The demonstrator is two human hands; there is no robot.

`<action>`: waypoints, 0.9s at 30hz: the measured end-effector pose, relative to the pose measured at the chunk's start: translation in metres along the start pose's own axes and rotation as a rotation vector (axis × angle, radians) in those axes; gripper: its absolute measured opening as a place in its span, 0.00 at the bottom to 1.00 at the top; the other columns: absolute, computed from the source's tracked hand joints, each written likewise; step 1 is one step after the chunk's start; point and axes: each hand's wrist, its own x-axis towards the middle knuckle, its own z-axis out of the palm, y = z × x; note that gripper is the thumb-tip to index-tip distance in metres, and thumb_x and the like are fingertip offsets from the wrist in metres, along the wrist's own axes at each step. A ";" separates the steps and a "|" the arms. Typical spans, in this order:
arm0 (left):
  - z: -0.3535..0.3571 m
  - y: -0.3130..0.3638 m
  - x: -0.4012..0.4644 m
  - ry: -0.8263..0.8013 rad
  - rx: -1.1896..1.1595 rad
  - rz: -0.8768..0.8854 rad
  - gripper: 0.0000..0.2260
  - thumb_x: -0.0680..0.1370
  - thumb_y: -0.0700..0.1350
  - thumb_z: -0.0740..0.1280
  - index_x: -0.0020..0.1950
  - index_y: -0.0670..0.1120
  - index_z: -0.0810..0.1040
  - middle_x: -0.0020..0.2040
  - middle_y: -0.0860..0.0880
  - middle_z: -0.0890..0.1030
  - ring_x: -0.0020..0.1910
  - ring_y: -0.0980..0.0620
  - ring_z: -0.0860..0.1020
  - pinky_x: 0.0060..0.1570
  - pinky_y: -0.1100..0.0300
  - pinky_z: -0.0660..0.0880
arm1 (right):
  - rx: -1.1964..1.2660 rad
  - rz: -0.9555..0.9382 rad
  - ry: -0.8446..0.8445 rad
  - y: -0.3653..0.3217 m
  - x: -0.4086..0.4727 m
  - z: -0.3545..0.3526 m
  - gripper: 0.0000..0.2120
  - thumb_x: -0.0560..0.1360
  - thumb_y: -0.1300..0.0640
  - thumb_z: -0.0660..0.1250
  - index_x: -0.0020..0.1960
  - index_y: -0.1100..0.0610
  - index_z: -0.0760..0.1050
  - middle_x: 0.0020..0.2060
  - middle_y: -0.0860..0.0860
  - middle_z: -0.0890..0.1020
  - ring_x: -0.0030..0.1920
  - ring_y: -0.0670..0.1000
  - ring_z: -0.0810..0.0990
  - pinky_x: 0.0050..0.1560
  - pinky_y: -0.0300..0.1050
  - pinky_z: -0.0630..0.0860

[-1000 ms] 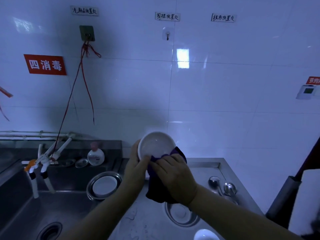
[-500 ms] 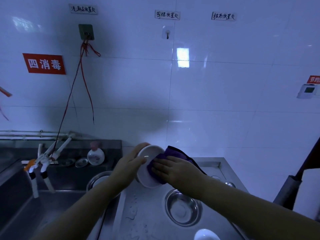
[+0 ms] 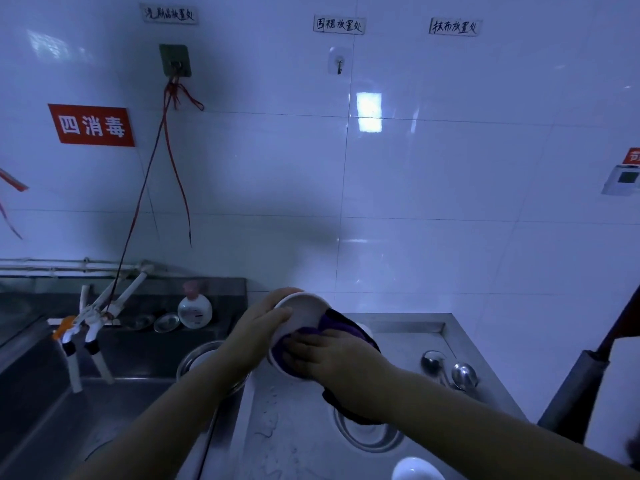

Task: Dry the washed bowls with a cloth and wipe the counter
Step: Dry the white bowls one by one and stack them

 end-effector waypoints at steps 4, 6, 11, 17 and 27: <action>-0.003 0.003 0.001 -0.130 0.050 -0.027 0.16 0.68 0.43 0.60 0.52 0.49 0.80 0.47 0.47 0.82 0.45 0.56 0.79 0.42 0.65 0.76 | -0.016 -0.106 -0.018 0.014 -0.012 0.002 0.25 0.65 0.58 0.77 0.61 0.52 0.78 0.61 0.48 0.79 0.62 0.50 0.76 0.62 0.46 0.73; -0.007 0.002 0.005 -0.235 0.097 -0.114 0.17 0.67 0.42 0.60 0.52 0.49 0.81 0.46 0.45 0.82 0.45 0.53 0.80 0.43 0.63 0.77 | -0.133 -0.152 -0.025 0.025 -0.013 0.001 0.23 0.67 0.58 0.76 0.61 0.51 0.78 0.61 0.47 0.79 0.62 0.49 0.76 0.64 0.45 0.71; -0.016 -0.007 0.026 -0.317 0.183 -0.425 0.16 0.69 0.36 0.62 0.54 0.46 0.79 0.46 0.41 0.83 0.49 0.42 0.80 0.62 0.41 0.72 | -0.337 -0.167 0.049 0.032 -0.005 0.011 0.21 0.75 0.58 0.63 0.68 0.54 0.72 0.66 0.48 0.75 0.70 0.50 0.68 0.74 0.50 0.53; -0.017 -0.009 0.019 -0.218 0.124 -0.271 0.19 0.63 0.43 0.61 0.50 0.52 0.83 0.43 0.48 0.84 0.42 0.50 0.81 0.38 0.59 0.76 | 0.015 0.043 0.201 0.018 -0.012 0.032 0.20 0.68 0.56 0.74 0.58 0.60 0.79 0.56 0.53 0.82 0.61 0.54 0.76 0.70 0.53 0.66; -0.005 -0.006 0.020 -0.126 0.313 -0.290 0.08 0.80 0.45 0.59 0.55 0.53 0.74 0.48 0.47 0.79 0.45 0.48 0.80 0.42 0.56 0.78 | 0.243 0.287 0.306 -0.017 -0.015 0.032 0.11 0.66 0.58 0.76 0.48 0.55 0.82 0.42 0.50 0.84 0.43 0.50 0.82 0.55 0.47 0.78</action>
